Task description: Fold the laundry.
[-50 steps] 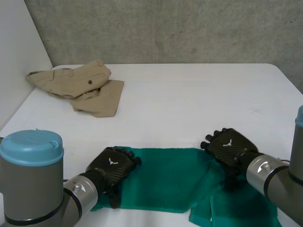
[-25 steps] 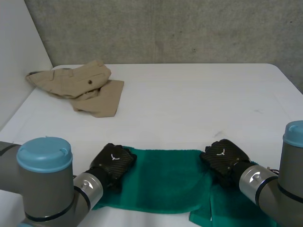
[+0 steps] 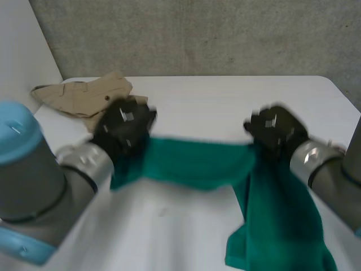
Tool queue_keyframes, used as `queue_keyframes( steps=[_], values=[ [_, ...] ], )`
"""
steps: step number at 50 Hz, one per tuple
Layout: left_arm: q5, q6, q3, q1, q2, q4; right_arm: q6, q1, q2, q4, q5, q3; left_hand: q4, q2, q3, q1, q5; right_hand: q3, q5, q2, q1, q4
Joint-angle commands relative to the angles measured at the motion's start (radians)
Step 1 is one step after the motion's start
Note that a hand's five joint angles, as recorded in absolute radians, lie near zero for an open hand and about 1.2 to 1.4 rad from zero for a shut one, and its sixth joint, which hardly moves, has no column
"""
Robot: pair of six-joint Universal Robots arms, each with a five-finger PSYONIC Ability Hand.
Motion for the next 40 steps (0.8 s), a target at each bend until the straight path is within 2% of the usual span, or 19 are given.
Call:
queue_keyframes(
  steps=[1, 4, 9, 12, 18, 24, 33, 40],
  values=[
    [-0.108, -0.059, 0.172, 0.024, 0.026, 0.003, -0.004, 0.008, 0.006, -0.013, 0.024, -0.261, 0.198, 0.204, 0.209, 0.287, 0.245, 0.215, 0.24, 0.227, 0.435, 0.208],
    [-0.137, -0.094, 0.19, 0.023, 0.026, 0.004, 0.001, 0.018, 0.027, -0.016, 0.021, -0.348, 0.198, 0.204, 0.209, 0.287, 0.245, 0.215, 0.24, 0.227, 0.435, 0.208],
    [-0.14, -0.114, 0.166, 0.021, 0.033, -0.005, -0.001, 0.056, 0.04, 0.011, 0.015, -0.393, 0.198, 0.204, 0.209, 0.287, 0.245, 0.215, 0.24, 0.227, 0.435, 0.208],
    [-0.135, -0.108, 0.11, 0.019, 0.033, -0.005, -0.005, 0.062, 0.047, 0.1, -0.005, -0.4, 0.198, 0.204, 0.209, 0.287, 0.245, 0.215, 0.24, 0.227, 0.435, 0.208],
    [-0.126, -0.104, 0.017, 0.018, 0.031, -0.003, -0.073, 0.062, 0.153, 0.33, -0.078, -0.442, 0.198, 0.204, 0.209, 0.287, 0.245, 0.215, 0.24, 0.227, 0.435, 0.208],
    [-0.128, -0.107, -0.025, 0.023, 0.019, -0.006, -0.218, 0.077, 0.258, 0.439, -0.065, -0.494, 0.198, 0.204, 0.209, 0.287, 0.245, 0.215, 0.24, 0.227, 0.435, 0.208],
    [-0.129, -0.108, -0.032, 0.021, 0.078, -0.006, -0.187, 0.084, 0.206, 0.436, 0.015, -0.603, 0.198, 0.204, 0.209, 0.287, 0.245, 0.215, 0.24, 0.227, 0.435, 0.208],
    [-0.131, -0.117, -0.034, 0.026, 0.102, 0.001, -0.173, 0.087, 0.204, 0.399, 0.001, -0.67, 0.198, 0.204, 0.209, 0.287, 0.245, 0.215, 0.24, 0.227, 0.435, 0.208]
  ],
)
